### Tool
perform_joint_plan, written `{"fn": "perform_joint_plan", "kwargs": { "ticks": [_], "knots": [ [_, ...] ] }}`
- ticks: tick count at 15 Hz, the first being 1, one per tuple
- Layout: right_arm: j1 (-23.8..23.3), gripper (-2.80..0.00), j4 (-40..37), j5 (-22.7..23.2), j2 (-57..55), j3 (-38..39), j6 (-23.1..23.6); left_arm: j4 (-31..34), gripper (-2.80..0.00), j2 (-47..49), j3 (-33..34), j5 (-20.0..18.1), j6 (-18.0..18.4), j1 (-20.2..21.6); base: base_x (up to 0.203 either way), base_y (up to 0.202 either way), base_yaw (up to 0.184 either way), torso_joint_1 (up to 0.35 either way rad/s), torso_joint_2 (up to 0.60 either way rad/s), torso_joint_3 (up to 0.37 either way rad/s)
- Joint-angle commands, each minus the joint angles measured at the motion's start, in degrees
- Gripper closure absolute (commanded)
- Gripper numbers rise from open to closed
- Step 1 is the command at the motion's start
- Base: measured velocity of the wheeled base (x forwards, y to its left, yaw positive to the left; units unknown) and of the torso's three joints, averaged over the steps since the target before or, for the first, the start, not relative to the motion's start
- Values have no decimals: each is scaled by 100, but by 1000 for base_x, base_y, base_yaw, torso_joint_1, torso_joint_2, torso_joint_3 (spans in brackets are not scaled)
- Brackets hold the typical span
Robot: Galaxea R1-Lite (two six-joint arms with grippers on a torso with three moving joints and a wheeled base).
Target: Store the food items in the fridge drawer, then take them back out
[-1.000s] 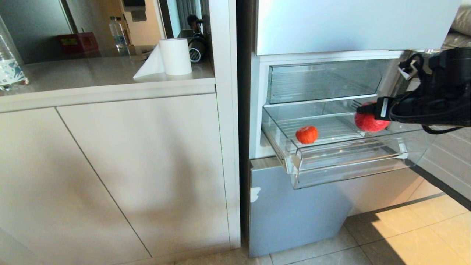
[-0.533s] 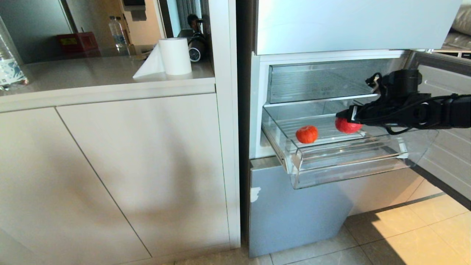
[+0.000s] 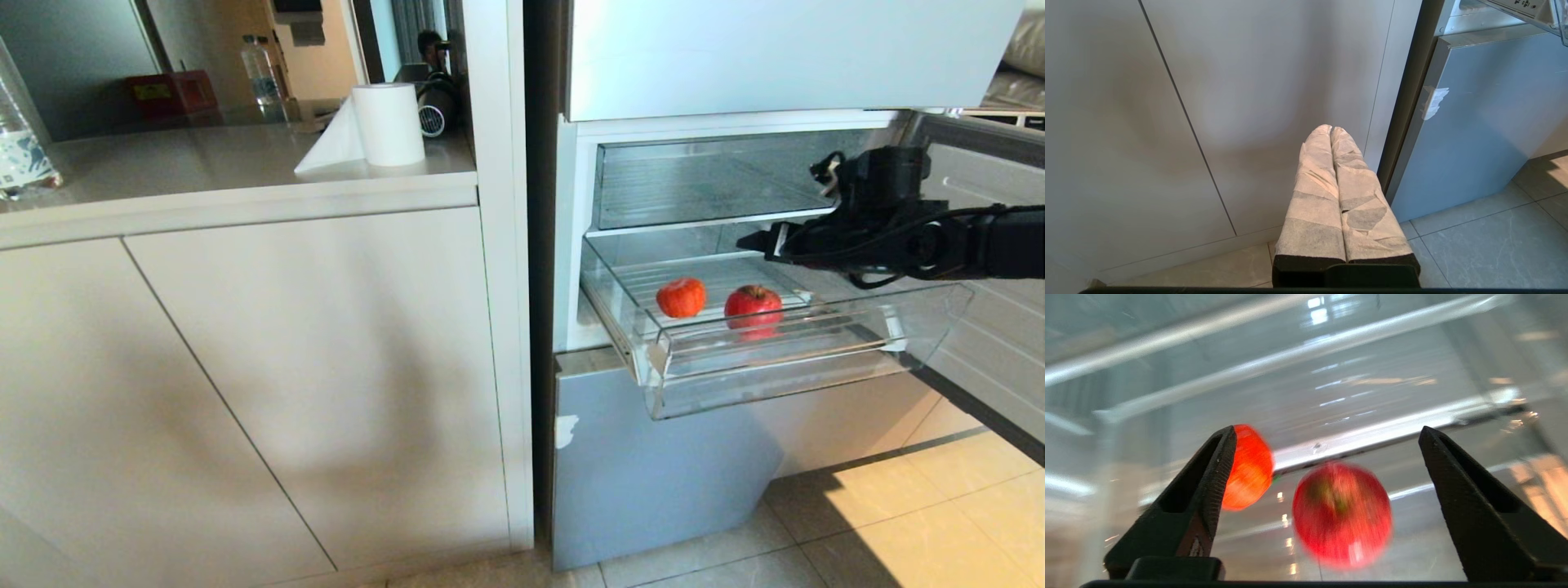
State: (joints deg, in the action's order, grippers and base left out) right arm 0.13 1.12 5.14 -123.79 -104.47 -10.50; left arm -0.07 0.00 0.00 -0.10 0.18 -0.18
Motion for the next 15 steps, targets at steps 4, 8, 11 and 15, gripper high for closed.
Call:
{"fn": "perform_joint_plan", "kwargs": {
  "ticks": [4, 8, 11, 15],
  "knots": [
    [4, 0, -10, 0, 2689, 2215, -57, -1, 0, 0, 9, 1, -1, 1, 0, 0, 0, 0, 0, 0],
    [14, 0, -8, 19, 4273, 4898, -45, -1, 0, 0, 9, 1, -1, 1, 0, 0, 0, 0, 0, 0],
    [208, 0, -7, 17, 4682, 5734, -25, -1, 0, 0, 9, 1, -1, 1, 0, 0, 0, 0, 0, 0],
    [358, 0, 16, 31, 3965, 5635, 61, -1, 0, 0, 9, 1, -1, 1, 0, 0, 0, 0, 0, 0]
  ]
}}
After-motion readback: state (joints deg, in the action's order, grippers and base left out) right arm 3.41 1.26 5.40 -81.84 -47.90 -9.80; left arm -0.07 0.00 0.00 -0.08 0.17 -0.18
